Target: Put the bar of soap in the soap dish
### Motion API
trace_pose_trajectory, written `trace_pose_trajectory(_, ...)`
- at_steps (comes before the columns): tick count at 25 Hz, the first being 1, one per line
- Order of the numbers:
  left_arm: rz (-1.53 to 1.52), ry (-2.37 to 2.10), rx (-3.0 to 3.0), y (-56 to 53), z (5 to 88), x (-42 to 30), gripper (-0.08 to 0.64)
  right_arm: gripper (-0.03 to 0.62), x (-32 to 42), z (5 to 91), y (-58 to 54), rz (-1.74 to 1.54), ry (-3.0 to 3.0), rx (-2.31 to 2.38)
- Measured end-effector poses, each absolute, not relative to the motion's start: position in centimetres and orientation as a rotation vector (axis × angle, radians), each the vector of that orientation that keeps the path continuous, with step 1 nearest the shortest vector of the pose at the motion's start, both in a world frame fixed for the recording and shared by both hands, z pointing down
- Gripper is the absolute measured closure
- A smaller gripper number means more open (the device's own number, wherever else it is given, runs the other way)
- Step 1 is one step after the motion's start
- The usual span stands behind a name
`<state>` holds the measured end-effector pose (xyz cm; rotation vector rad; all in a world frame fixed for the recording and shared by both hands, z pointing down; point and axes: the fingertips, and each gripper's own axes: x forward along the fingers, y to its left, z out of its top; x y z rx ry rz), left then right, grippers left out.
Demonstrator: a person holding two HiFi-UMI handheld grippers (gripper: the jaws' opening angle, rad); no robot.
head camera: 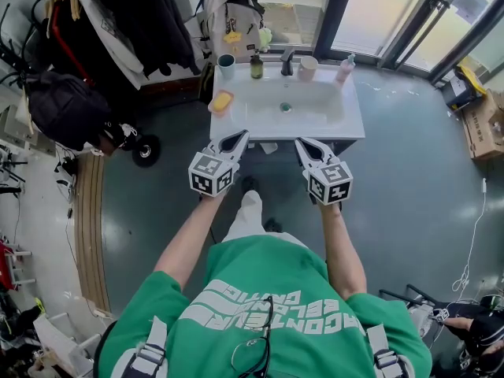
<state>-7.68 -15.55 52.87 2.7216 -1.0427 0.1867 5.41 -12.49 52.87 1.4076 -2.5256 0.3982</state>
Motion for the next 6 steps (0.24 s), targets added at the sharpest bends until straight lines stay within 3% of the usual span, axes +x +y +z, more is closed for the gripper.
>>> trace_pose_trajectory(6,0.194,-1.063,2.717,-15.90,53.33,-7.35,0.553,0.578,6.08,53.49,-12.73,0.410,-2.528,1.401)
